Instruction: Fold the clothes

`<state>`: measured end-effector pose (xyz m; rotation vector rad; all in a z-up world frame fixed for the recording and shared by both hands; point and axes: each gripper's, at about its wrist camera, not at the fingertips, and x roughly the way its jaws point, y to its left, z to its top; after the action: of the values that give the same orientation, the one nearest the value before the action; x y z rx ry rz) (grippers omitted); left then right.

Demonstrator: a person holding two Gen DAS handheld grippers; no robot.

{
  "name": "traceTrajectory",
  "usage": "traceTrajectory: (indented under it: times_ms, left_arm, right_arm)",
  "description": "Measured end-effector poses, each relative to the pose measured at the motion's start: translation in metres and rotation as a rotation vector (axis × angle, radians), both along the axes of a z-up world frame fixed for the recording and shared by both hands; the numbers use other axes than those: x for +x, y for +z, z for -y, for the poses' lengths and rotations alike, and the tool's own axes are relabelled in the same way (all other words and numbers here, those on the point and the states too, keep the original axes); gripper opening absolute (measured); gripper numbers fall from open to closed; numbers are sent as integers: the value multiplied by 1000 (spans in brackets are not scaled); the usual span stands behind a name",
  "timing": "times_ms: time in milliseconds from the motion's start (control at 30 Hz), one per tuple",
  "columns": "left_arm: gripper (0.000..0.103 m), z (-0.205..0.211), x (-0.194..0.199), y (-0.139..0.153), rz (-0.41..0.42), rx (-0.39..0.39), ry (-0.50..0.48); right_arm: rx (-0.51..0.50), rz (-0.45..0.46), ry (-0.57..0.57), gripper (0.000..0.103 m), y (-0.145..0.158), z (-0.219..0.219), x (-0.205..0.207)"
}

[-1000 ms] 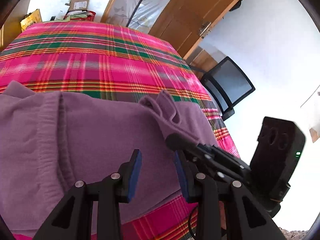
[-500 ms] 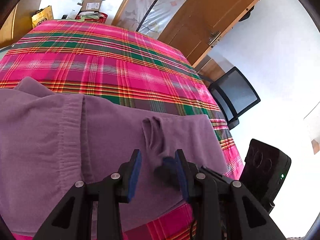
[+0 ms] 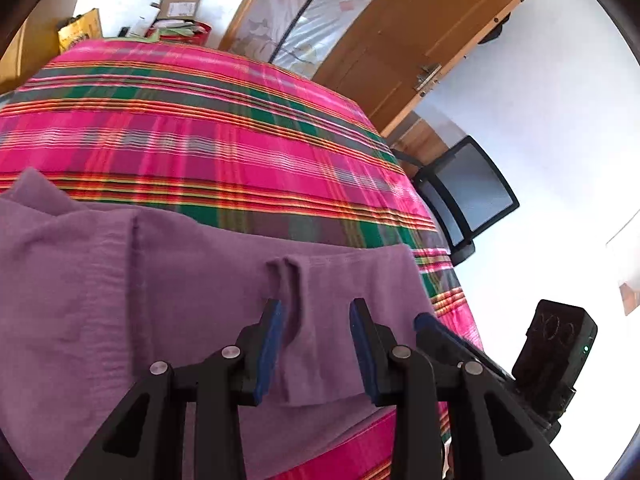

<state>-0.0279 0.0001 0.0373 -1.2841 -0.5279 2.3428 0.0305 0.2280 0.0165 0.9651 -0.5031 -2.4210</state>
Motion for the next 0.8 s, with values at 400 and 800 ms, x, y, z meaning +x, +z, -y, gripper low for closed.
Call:
traceTrajectory:
  times_ms: [400, 800]
  left_arm:
    - [35, -3, -15, -36, 129, -91, 57]
    - [36, 3, 4, -29, 137, -96, 61]
  right_arm:
    - [73, 47, -86, 43, -23, -30, -3]
    - [68, 22, -117, 45, -18, -37, 7]
